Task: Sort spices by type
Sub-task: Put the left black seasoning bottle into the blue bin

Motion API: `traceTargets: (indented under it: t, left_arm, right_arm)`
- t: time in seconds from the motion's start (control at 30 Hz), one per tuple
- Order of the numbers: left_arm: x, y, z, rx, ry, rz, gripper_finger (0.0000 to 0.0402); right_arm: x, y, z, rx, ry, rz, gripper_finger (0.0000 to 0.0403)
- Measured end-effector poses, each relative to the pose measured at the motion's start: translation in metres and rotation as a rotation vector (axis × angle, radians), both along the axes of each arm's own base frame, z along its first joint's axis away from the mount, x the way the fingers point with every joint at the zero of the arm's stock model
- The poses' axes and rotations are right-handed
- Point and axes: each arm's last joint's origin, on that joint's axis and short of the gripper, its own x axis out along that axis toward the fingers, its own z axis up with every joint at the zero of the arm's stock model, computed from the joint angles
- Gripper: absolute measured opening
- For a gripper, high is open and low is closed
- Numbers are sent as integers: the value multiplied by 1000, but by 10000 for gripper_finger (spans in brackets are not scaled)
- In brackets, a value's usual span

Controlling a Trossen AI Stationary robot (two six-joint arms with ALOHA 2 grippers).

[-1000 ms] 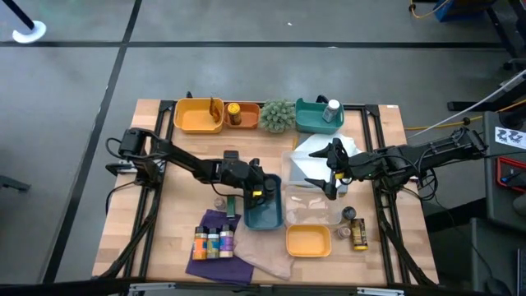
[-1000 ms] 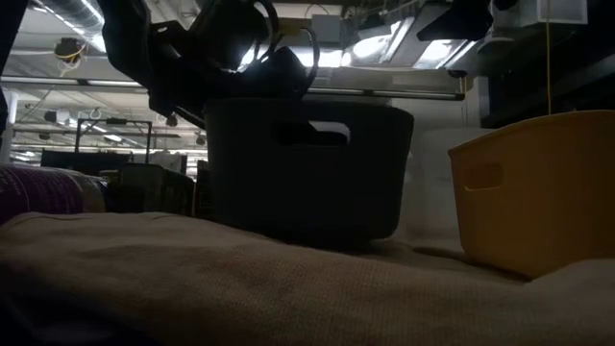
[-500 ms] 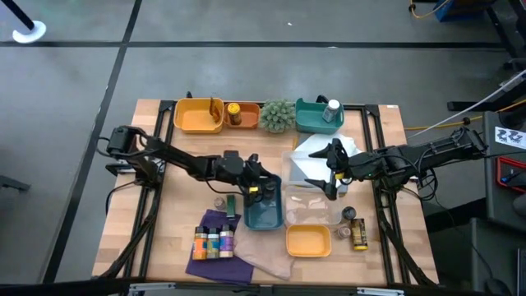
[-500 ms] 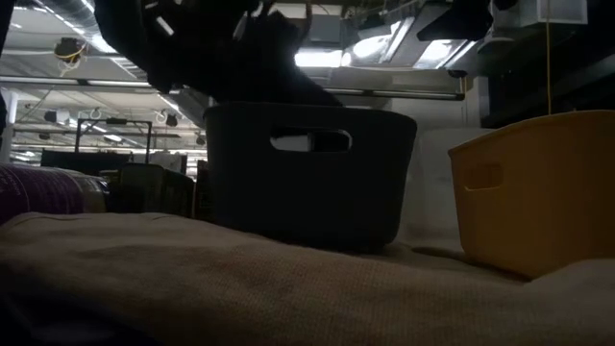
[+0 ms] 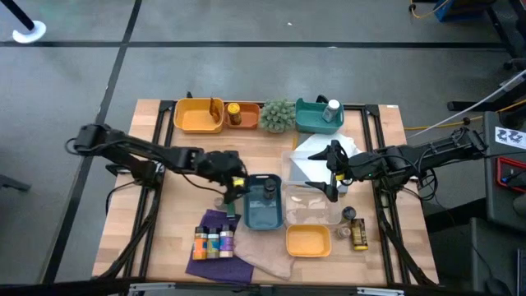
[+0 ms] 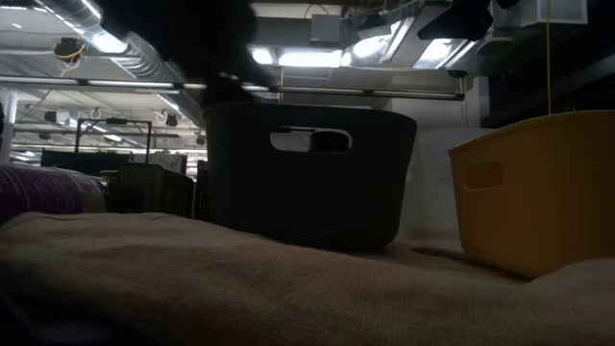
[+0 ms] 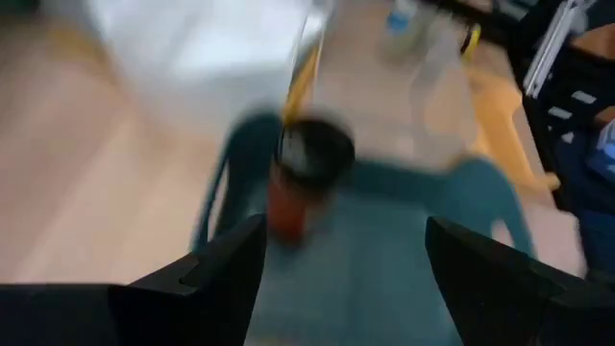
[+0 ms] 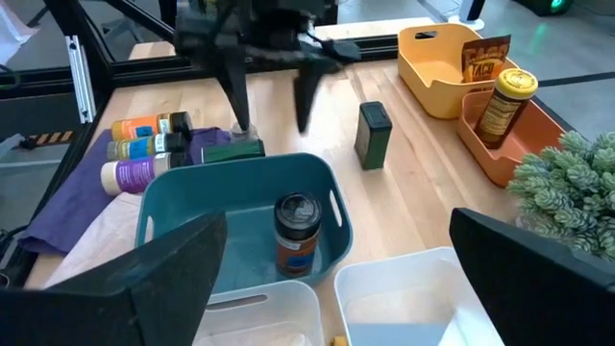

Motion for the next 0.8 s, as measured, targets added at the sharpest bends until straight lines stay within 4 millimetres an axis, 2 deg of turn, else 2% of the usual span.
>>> traceTargets:
  t: [0.23, 0.4, 0.6, 0.8]
  left_arm:
    - [-54, -13, 20, -310, 215, 150, 269]
    - [-79, -28, 26, -550, 345, 274, 269]
    - [-91, -53, 16, -731, 560, 402, 269]
    - [-92, -80, 2, -810, 714, 482, 269]
  right_arm:
    - [0, 0, 0, 0, -1, 0, 397]
    - [0, 0, 0, 0, -1, 0, 397]
    - [0, 1, 0, 12, 4, 25, 397]
    - [0, 2, 0, 23, 8, 49, 397]
